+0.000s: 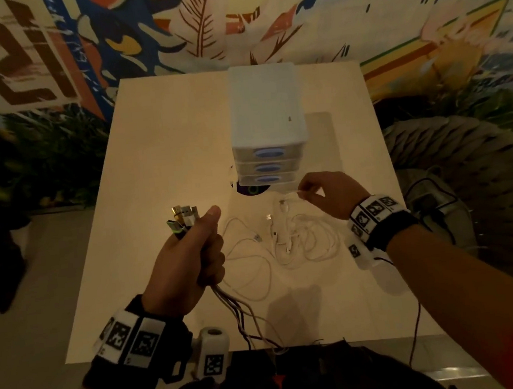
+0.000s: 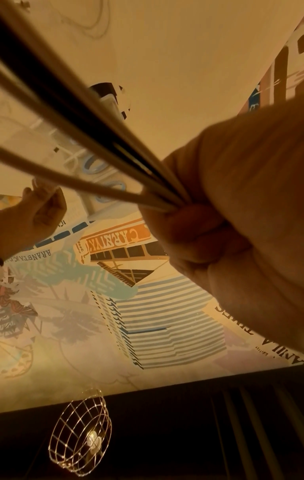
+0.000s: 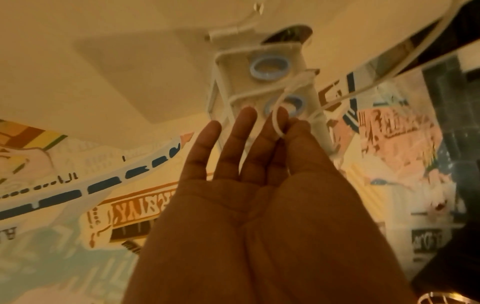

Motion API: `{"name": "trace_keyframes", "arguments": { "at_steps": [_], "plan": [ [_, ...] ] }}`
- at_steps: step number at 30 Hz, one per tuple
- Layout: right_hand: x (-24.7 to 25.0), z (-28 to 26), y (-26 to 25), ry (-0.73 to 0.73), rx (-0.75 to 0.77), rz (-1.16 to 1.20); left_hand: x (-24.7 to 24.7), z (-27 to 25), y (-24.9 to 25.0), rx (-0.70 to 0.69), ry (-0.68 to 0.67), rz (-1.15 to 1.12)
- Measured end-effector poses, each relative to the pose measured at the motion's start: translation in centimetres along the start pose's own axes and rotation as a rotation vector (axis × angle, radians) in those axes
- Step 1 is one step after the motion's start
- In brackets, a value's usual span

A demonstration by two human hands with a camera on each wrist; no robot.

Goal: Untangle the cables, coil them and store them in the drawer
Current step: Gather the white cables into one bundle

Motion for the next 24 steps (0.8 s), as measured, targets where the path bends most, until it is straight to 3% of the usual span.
{"name": "trace_keyframes", "arguments": {
  "at_steps": [11, 17, 20, 24],
  "plan": [
    [9.2, -4.3, -4.6, 0.323, 0.043, 0.279, -2.4, 0.4, 0.9, -0.107, 0.069, 0.054],
    [10.7, -7.2, -8.2, 0.374, 0.263, 0.297, -5.0, 2.0, -0.1, -0.047, 0.053, 0.137],
    [10.8, -8.1, -10.1, 0.376, 0.358, 0.275, -7.5, 2.0, -0.7, -0.012, -0.008, 0.237],
    [11.6, -8.5, -11.3, 0.382, 0.449, 0.264, -9.6, 2.0, -1.5, 0.061, -0.086, 0.208]
  ]
}}
Point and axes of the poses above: each hand's wrist, its own z-axis towards the middle knuckle, its own x-axis out of the back of the hand, y = z × x, the point moved 8 cm from there along z, towards the middle knuckle, and after that the axes turned 9 degrees about y, right-handed, at the moved point
